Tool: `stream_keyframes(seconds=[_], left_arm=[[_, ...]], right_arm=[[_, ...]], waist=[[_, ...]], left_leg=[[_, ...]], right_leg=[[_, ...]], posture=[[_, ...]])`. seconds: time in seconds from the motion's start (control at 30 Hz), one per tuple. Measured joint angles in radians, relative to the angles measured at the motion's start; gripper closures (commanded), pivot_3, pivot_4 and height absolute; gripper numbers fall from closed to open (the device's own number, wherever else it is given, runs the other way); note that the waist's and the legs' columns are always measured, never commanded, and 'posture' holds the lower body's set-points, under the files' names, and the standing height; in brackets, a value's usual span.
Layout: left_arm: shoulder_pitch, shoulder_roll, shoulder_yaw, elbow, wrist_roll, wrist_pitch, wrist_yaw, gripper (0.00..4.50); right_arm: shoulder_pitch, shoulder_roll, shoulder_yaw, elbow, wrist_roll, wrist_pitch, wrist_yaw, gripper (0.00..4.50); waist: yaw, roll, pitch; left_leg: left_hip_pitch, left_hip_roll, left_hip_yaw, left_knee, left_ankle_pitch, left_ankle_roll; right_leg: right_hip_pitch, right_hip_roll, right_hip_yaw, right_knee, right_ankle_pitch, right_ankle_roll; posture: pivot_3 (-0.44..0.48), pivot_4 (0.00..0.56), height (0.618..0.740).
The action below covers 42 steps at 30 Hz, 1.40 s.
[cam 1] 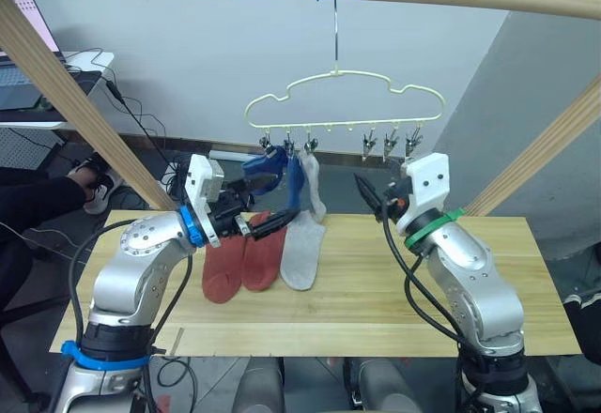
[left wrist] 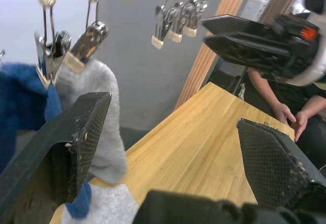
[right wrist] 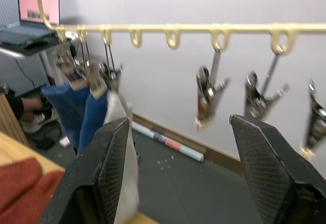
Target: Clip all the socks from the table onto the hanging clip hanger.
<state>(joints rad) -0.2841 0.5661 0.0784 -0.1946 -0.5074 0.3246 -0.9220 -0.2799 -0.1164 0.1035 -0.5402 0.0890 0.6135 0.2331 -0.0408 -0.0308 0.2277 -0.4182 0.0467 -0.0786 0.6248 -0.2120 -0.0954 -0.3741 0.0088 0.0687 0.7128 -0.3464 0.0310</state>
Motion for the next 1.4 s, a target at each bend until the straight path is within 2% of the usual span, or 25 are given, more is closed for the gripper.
stream_keyframes(seconds=[0.1, 0.3, 0.47, 0.57, 0.67, 0.93, 1.0, 1.1, 1.4], left_arm=[[0.002, 0.000, 0.026, -0.004, -0.018, 0.001, -0.003, 0.00], [0.036, 0.017, 0.037, -0.089, -0.098, 0.085, -0.005, 0.00], [0.038, 0.027, 0.046, -0.097, -0.110, 0.103, 0.010, 0.00], [0.038, 0.028, 0.046, -0.097, -0.110, 0.103, 0.018, 0.00], [0.038, 0.028, 0.046, -0.098, -0.110, 0.104, 0.024, 0.00], [0.035, 0.021, 0.045, -0.109, -0.109, 0.103, 0.041, 0.00], [0.031, 0.021, 0.045, -0.109, -0.109, 0.103, 0.041, 0.00], [0.023, 0.021, 0.045, -0.108, -0.108, 0.103, 0.041, 0.00], [0.021, 0.020, 0.043, -0.108, -0.104, 0.100, 0.043, 0.00]], right_arm=[[-0.018, 0.019, 0.009, 0.010, -0.008, -0.005, -0.026, 2.11], [-0.043, 0.034, 0.019, 0.066, -0.032, -0.004, -0.067, 2.11], [-0.048, 0.038, 0.018, 0.073, -0.037, 0.010, -0.092, 2.11], [-0.048, 0.041, 0.016, 0.077, -0.037, 0.012, -0.103, 1.52], [-0.055, 0.047, 0.014, 0.088, -0.037, 0.014, -0.108, 0.52], [-0.091, 0.067, 0.015, 0.137, -0.035, 0.010, -0.113, 0.52], [-0.092, 0.072, 0.014, 0.145, -0.032, 0.009, -0.114, 0.87], [-0.092, 0.075, 0.015, 0.150, -0.031, 0.009, -0.117, 1.73], [-0.107, 0.083, 0.009, 0.165, -0.032, 0.012, -0.147, 1.73]], waist=[[0.000, 0.000, 0.000], [0.001, 0.000, 0.000], [0.002, 0.000, 0.000], [0.002, 0.000, 0.000], [0.002, 0.000, 0.000], [0.002, 0.000, 0.000], [0.002, 0.000, 0.000], [0.002, 0.001, 0.000], [0.002, 0.001, 0.000]], left_leg=[[0.000, 0.000, 0.000, 0.000, 0.000, 0.000], [0.000, 0.000, 0.000, 0.000, 0.000, 0.000], [0.000, 0.000, 0.000, 0.000, 0.000, 0.000], [0.000, 0.000, 0.000, 0.000, 0.000, 0.000], [0.000, 0.000, 0.000, 0.000, 0.000, 0.000], [0.000, 0.000, 0.000, 0.000, 0.000, 0.000], [0.000, 0.000, 0.000, -0.001, 0.000, 0.000], [0.000, 0.000, 0.000, -0.001, 0.000, 0.000], [0.000, 0.000, 0.000, -0.001, 0.000, 0.000]], right_leg=[[0.000, 0.000, 0.000, 0.000, 0.000, 0.000], [0.000, 0.000, 0.000, 0.000, 0.000, 0.000], [0.000, 0.000, 0.000, 0.000, 0.000, 0.000], [0.000, 0.000, 0.000, 0.000, 0.000, 0.000], [0.000, 0.000, 0.000, 0.000, 0.000, 0.000], [0.000, 0.000, 0.000, 0.000, 0.000, 0.000], [0.000, 0.000, 0.000, 0.000, 0.000, 0.000], [0.000, 0.000, 0.000, 0.000, 0.000, 0.000], [0.000, 0.000, 0.000, 0.000, 0.000, 0.000]], posture=[[0.011, 0.197, 0.740], [0.020, 0.197, 0.740], [0.027, 0.196, 0.740], [0.027, 0.196, 0.740], [0.027, 0.197, 0.740], [0.025, 0.197, 0.740], [0.025, 0.197, 0.740], [0.024, 0.197, 0.740], [0.022, 0.194, 0.740]])
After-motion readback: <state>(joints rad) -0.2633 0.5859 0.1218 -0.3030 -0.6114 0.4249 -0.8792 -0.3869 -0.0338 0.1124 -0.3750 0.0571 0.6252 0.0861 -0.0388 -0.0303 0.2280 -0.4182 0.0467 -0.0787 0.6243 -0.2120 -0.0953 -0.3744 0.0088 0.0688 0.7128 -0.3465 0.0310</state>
